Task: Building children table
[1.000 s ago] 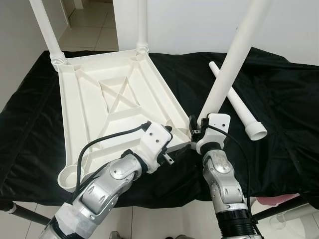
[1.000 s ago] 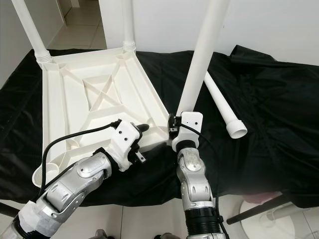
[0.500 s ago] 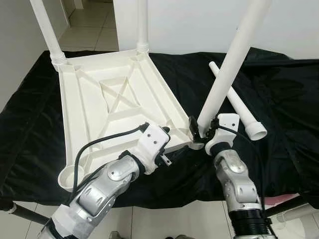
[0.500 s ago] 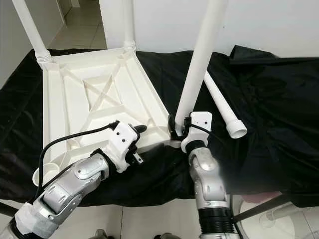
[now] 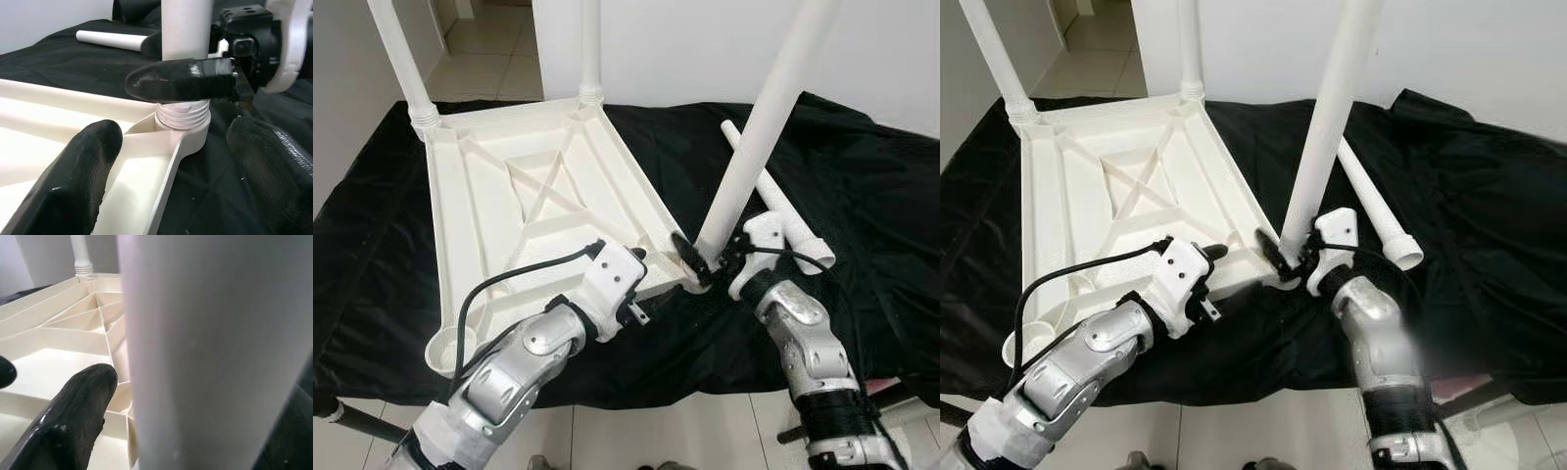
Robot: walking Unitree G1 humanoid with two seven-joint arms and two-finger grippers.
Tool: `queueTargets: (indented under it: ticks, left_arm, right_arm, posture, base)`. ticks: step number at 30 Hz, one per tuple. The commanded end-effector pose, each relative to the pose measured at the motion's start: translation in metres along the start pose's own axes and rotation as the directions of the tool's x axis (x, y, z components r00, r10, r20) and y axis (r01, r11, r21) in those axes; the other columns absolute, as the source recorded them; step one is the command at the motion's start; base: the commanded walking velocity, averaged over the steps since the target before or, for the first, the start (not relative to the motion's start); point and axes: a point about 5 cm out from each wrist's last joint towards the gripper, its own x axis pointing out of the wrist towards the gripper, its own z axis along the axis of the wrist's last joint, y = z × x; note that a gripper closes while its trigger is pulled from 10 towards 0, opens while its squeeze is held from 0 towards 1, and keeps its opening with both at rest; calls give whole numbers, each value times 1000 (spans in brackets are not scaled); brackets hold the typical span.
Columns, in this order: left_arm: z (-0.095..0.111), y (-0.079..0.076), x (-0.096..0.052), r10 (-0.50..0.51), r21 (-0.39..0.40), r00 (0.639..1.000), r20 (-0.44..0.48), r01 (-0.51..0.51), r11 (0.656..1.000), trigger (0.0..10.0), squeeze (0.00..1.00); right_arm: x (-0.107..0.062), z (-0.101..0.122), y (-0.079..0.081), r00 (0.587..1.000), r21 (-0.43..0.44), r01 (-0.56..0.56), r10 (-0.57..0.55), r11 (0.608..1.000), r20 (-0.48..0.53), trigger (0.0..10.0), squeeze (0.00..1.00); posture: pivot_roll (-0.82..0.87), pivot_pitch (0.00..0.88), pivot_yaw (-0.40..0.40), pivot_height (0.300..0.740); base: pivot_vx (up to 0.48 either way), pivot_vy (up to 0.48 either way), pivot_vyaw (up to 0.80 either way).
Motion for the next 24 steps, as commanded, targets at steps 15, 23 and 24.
queueTargets:
  ticks: [15,23,24]
  left_arm:
    - [4,-4,0,-147,23,989,9,146,989,10000,0]
    - [4,-4,0,-151,24,988,7,151,988,10000,0]
    - [4,-4,0,-151,24,988,7,151,988,10000,0]
  right_arm:
    - [-4,-15,-14,995,-24,-80,79,996,-55,0,0]
    - [-6,-20,-11,998,-2,-36,36,999,-59,10000,0]
    - [-6,-20,-11,998,-2,-36,36,999,-59,10000,0]
  posture:
    - [-50,60,-14,740]
    - [-57,68,-11,740]
    - [-57,68,-11,740]
  base:
    - [0,0,0]
    - [0,0,0]
    - [0,0,0]
